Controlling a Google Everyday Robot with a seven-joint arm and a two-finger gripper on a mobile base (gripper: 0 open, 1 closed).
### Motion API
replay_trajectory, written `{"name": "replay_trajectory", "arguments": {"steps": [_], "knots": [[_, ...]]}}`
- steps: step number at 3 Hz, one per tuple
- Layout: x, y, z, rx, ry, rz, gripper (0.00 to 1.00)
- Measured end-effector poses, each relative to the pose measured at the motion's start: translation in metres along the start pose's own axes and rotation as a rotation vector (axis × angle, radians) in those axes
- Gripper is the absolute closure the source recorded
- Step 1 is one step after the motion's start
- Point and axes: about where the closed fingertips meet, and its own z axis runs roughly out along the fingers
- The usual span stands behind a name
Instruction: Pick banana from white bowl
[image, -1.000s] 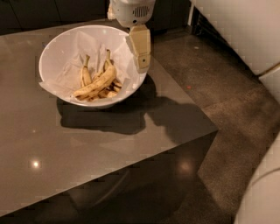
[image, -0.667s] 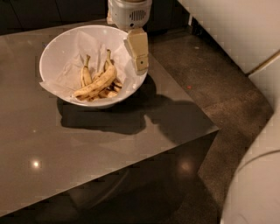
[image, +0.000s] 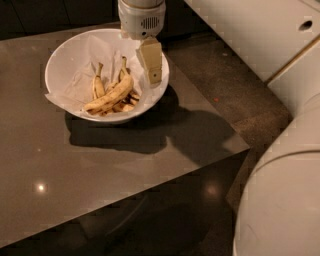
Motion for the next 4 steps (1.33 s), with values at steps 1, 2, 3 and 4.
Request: {"name": "replay_trajectory", "arguments": {"steps": [1,2,3,4], "knots": [[0.0,0.0,0.0,0.0,0.0,0.0,0.0],[-0.006,-0.008,0.003,0.025,-0.018,-0.009,0.0],[-0.028,-0.016,0.01,0.018,-0.034,-0.073,0.0],[-0.045,-0.019,0.016,0.001,-0.048,-0.126,0.09]]}}
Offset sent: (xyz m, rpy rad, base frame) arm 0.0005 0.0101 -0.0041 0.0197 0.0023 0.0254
